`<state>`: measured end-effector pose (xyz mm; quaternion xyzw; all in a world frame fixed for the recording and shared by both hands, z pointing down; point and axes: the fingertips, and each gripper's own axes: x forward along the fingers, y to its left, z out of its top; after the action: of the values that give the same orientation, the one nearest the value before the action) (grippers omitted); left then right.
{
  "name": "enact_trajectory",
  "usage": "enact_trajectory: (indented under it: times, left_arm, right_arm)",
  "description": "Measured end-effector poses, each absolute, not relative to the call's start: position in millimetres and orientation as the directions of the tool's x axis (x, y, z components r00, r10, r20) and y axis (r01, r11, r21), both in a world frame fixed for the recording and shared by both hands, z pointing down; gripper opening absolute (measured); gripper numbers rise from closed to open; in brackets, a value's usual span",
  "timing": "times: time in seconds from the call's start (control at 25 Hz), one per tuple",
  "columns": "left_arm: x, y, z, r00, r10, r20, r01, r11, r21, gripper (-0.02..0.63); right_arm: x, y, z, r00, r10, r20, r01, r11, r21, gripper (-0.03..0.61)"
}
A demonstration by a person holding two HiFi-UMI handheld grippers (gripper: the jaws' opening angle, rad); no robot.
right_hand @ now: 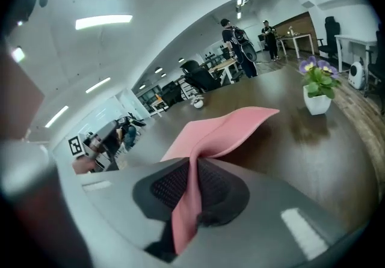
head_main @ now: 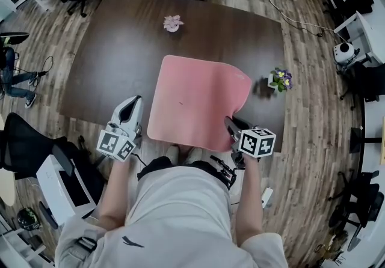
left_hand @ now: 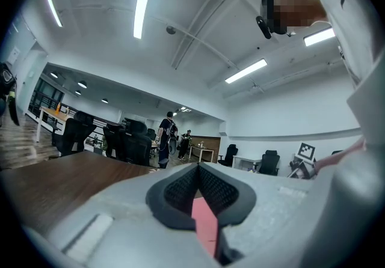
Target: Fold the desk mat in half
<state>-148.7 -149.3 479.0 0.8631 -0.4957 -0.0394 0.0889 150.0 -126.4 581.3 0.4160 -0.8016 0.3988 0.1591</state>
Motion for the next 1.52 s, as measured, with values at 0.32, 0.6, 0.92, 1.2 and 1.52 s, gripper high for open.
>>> enact_trajectory:
  times: [0.32, 0.6, 0.92, 1.2, 1.52]
  left_arm:
    - [-161, -147, 478, 0.477, -0.879, 0.018, -0.863, -0.465, 0.197, 0.005]
    - [-187, -136, 482, 0.427, -0.904, 0.031, -0.889, -0.413, 0.200, 0.005]
    - [-208, -125, 488, 0.388, -0.921, 0.038, -0.905, -0.373, 0.206, 0.005]
    - [-220, -120, 490, 0.364, -0.930, 0.049, -0.914, -0.347, 0.210, 0.005]
    - [-221, -120, 490, 0.362, -0.931, 0.046, -0.915, -0.345, 0.208, 0.005]
  right_arm:
    - [73, -143, 552, -0.739, -0.463, 0.489, -0.672, 0.459, -0.582, 0.035]
    - [18, -147, 556, -0.792, -0.372, 0.484, -0.609, 0.527, -0.593, 0.034]
    - [-39, -158, 587, -0.801, -0.331, 0.499, -0.596, 0.524, -0.609, 0.034]
    - [-67, -157, 629, -0.766, -0.286, 0.575, -0.630, 0.513, -0.583, 0.035]
    - [-74, -158, 688, -0.659, -0.318, 0.682, -0.742, 0.424, -0.519, 0.035]
